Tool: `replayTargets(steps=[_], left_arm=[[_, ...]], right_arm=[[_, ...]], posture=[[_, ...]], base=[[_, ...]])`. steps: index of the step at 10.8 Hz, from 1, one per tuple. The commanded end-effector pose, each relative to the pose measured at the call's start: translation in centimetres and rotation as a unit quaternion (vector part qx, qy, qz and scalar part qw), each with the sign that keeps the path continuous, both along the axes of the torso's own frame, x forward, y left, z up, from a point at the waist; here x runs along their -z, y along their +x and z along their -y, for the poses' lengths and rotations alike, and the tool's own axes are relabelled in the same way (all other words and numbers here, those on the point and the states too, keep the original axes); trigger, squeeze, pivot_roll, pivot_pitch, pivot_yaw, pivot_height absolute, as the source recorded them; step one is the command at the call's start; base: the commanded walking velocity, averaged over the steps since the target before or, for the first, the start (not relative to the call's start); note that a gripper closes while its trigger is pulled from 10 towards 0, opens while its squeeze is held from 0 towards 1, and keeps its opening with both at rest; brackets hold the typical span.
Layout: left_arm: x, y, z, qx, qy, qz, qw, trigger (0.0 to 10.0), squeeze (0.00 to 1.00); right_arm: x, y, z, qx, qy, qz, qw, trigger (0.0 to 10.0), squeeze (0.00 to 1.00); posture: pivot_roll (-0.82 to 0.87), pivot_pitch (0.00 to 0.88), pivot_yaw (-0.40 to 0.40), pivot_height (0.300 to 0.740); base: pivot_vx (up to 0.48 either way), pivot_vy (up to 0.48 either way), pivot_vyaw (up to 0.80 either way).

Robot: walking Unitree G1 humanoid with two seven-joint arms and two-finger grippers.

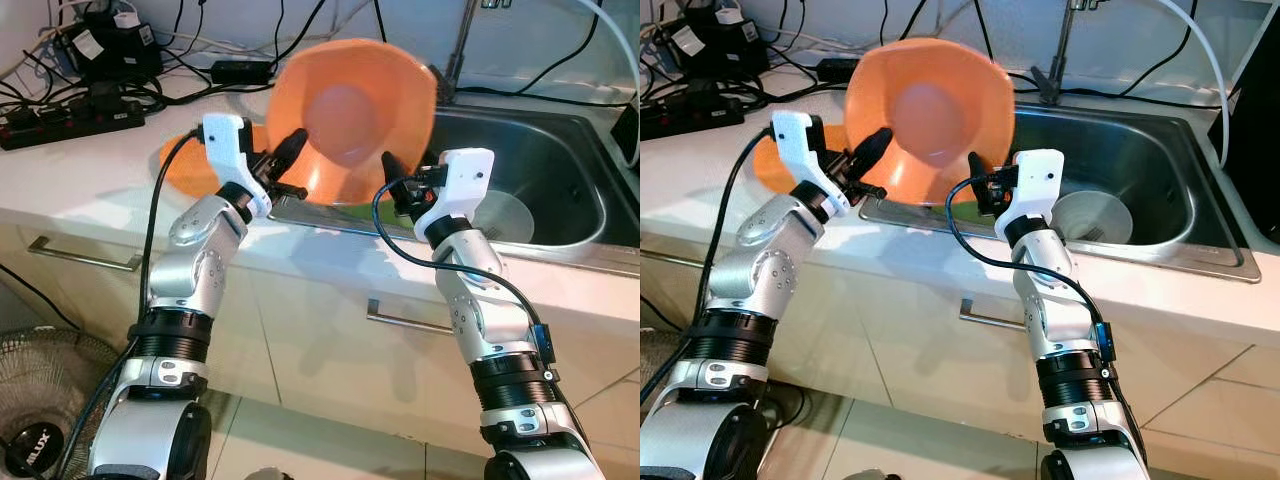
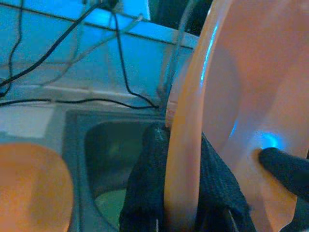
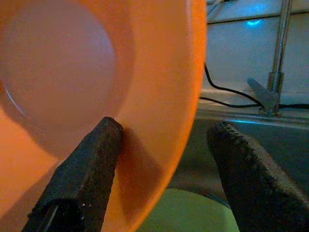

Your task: Kitchen organization

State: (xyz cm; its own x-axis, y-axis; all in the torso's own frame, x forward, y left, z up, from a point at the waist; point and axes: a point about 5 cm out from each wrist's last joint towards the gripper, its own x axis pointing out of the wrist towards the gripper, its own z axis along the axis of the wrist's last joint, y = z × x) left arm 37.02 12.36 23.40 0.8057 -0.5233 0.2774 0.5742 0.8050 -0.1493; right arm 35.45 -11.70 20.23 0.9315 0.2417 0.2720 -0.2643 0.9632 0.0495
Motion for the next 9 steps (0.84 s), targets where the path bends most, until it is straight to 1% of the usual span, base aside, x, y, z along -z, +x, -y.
replayTargets(steps=[1, 2, 3, 4, 5, 7, 9], left_arm=[[-1.02, -0.40, 0.02, 0.017, -0.002, 0.022, 1.000, 10.0, 0.00], [-1.05, -0.44, 0.05, 0.021, -0.002, 0.023, 1.000, 10.0, 0.00], [-0.96, -0.49, 0.14, 0.025, -0.001, 0.022, 0.999, 10.0, 0.00], [-0.93, -0.70, 0.27, 0.032, 0.001, 0.023, 0.999, 10.0, 0.00], [-0.99, -0.77, 0.28, 0.036, -0.002, 0.023, 0.999, 10.0, 0.00], [-1.26, -0.67, 0.08, 0.040, -0.013, 0.024, 0.999, 10.0, 0.00], [-1.45, -0.66, -0.16, 0.051, -0.029, 0.020, 0.998, 10.0, 0.00]], right_arm=[[-0.27, 0.04, 0.03, -0.005, -0.001, 0.006, 1.000, 10.0, 0.00], [-0.30, 0.06, 0.15, -0.007, 0.010, 0.005, 1.000, 10.0, 0.00], [-0.22, 0.05, 0.14, -0.009, 0.020, 0.000, 1.000, 9.5, 0.00], [-0.18, 0.03, 0.12, -0.011, 0.024, 0.000, 1.000, 2.1, 0.00], [-0.19, -0.01, 0.06, -0.019, 0.038, 0.001, 0.999, 0.0, 0.00], [-0.27, -0.05, 0.18, -0.031, 0.080, -0.003, 0.996, 0.0, 0.00], [0.05, -0.22, 0.25, -0.056, 0.121, -0.012, 0.991, 0.0, 0.00]], posture=[[0.13, 0.030, 0.042, 0.740], [0.13, 0.031, 0.041, 0.740], [0.13, 0.031, 0.039, 0.740], [0.13, 0.033, 0.038, 0.740], [0.13, 0.033, 0.038, 0.740], [0.13, 0.035, 0.038, 0.740], [0.14, 0.035, 0.037, 0.740]], base=[[0.000, 0.000, 0.00], [0.000, 0.000, 0.00], [0.000, 0.000, 0.00], [0.000, 0.000, 0.00], [0.000, 0.000, 0.00], [0.000, 0.000, 0.00], [0.000, 0.000, 0.00]])
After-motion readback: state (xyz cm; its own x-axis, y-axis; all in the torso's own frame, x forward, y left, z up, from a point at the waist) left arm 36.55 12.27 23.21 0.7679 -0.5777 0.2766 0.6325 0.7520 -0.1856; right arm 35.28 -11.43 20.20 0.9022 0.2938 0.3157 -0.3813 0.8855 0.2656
